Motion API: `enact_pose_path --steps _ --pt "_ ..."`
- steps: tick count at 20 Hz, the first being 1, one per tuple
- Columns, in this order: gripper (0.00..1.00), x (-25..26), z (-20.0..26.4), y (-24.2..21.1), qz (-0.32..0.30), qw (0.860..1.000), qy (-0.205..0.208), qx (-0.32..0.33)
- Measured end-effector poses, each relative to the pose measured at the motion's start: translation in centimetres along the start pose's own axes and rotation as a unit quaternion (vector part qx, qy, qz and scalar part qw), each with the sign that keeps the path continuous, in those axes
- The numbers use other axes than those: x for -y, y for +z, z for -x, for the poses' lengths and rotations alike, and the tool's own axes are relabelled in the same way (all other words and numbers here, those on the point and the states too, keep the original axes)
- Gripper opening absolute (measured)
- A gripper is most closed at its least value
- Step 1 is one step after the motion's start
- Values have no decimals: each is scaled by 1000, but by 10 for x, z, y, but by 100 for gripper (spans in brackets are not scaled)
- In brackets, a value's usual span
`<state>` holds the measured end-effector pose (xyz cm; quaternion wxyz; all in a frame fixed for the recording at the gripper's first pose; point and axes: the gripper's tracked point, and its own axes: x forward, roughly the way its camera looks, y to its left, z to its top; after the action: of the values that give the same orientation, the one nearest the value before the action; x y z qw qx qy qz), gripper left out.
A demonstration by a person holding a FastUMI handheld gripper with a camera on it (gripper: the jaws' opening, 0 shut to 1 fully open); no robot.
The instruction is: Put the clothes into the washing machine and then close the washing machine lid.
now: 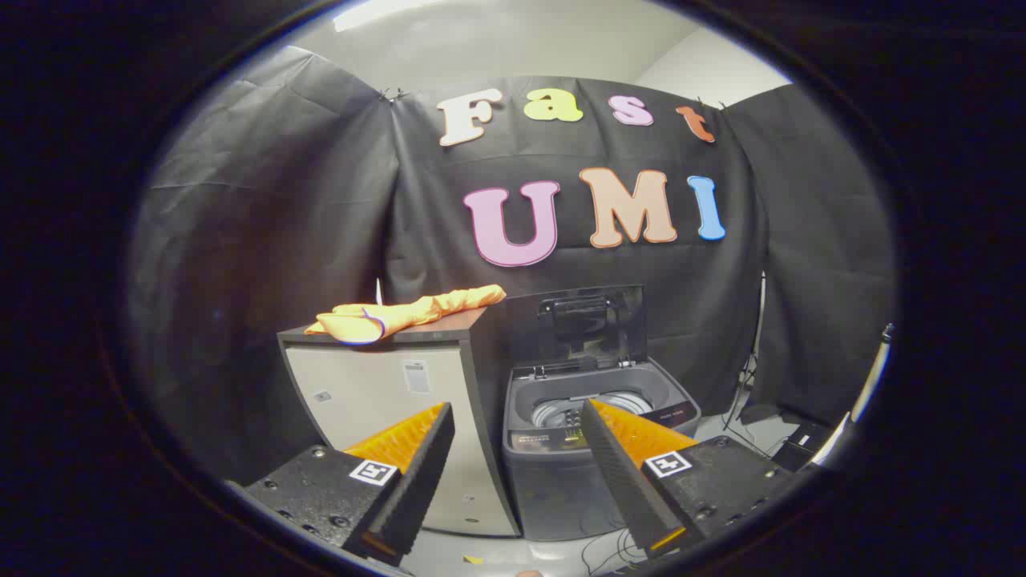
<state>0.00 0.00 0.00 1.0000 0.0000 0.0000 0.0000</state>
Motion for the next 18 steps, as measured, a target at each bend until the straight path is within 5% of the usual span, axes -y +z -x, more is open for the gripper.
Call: enact_pose_path --steps 9,18 --pt "97 -6 -7 20 1 1000 -15 11" --pt "97 -78 -39 38 4 999 10 36"
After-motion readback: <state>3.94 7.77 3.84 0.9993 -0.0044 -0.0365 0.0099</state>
